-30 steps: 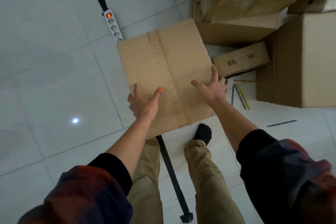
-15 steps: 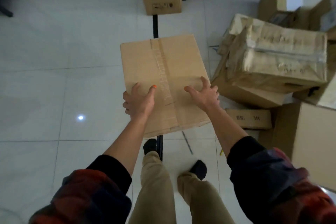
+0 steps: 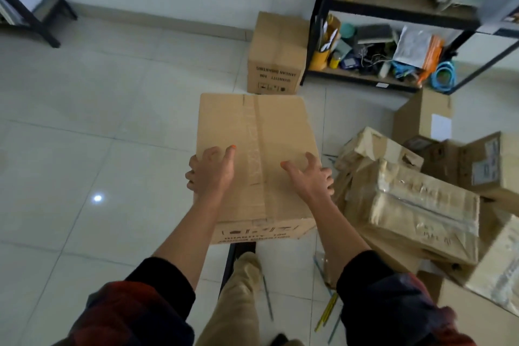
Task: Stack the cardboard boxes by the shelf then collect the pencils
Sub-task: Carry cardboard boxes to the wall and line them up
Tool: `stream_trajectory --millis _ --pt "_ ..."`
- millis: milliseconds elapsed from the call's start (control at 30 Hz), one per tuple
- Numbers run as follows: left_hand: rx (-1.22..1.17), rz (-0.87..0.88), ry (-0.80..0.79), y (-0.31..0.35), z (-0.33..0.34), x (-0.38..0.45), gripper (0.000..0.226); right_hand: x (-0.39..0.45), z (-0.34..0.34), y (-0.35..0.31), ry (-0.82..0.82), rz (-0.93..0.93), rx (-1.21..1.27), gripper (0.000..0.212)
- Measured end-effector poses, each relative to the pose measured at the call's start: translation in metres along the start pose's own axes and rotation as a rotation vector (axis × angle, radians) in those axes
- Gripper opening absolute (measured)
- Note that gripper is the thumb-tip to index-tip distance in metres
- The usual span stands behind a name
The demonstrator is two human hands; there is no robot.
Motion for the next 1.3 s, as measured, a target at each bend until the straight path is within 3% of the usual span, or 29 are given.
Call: stream_trajectory --millis 367,1067,1300 --pt "0.081 0.169 -0.029 0.107 0.006 0.075 0.057 0.074 -0.011 -0.079 0.039 0.107 0.048 0.08" --pt "0.064 -0.027 -0.039 0.182 0.053 0.149 0.052 0.194 -0.016 -0.148 -0.024 0.071 -0.023 0.085" --pt "0.007 -0.02 0.001 0.232 0.087 0.18 0.055 0.269 -0.044 -0.172 -0.162 0.005 0.101 0.096"
Point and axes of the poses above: each hand's wrist, its own x-axis towards the middle knuckle, its own z-axis out of the palm, y = z × x, the point moved 1 cm from there along x, towards the middle knuckle, and after that the axes turned 10 degrees about y, right-handed, at the moved point
